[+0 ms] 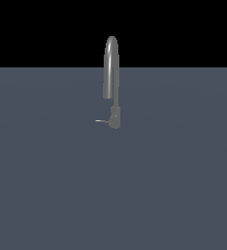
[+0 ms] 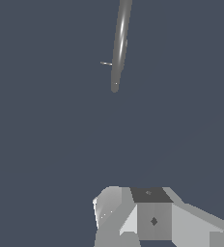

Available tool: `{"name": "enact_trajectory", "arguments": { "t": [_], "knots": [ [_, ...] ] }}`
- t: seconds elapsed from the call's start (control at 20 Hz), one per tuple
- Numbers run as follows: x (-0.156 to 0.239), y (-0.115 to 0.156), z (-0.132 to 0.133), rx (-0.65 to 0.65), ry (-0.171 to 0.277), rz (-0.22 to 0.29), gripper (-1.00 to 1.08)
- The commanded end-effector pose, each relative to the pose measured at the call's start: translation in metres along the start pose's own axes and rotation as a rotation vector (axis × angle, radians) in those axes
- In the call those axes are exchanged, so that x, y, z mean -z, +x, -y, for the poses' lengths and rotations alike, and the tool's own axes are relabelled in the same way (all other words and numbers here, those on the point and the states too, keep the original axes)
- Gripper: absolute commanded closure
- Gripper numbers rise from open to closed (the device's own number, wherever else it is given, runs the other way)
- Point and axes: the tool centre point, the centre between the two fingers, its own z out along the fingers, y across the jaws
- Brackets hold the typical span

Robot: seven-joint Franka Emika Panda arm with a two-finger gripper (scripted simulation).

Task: Turn on the faucet by rotating a designated handle.

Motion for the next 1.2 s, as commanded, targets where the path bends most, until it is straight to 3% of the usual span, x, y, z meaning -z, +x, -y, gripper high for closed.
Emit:
{"name": "enact_trajectory", "arguments": {
  "t": [0.0,0.25,0.55,0.8,1.15],
  "knots": [
    [0.0,0.0,0.0,0.0,0.0,0.0,1.08],
    [-0.003,0.004,0.002,0.024,-0.023,0.002,1.08],
    [-0.015,0.02,0.008,0.112,-0.108,0.008,1.08],
    [-0.031,0.041,0.018,0.231,-0.222,0.017,1.08],
    [-0.064,0.074,0.036,0.441,-0.423,0.032,1.08]
  ]
}}
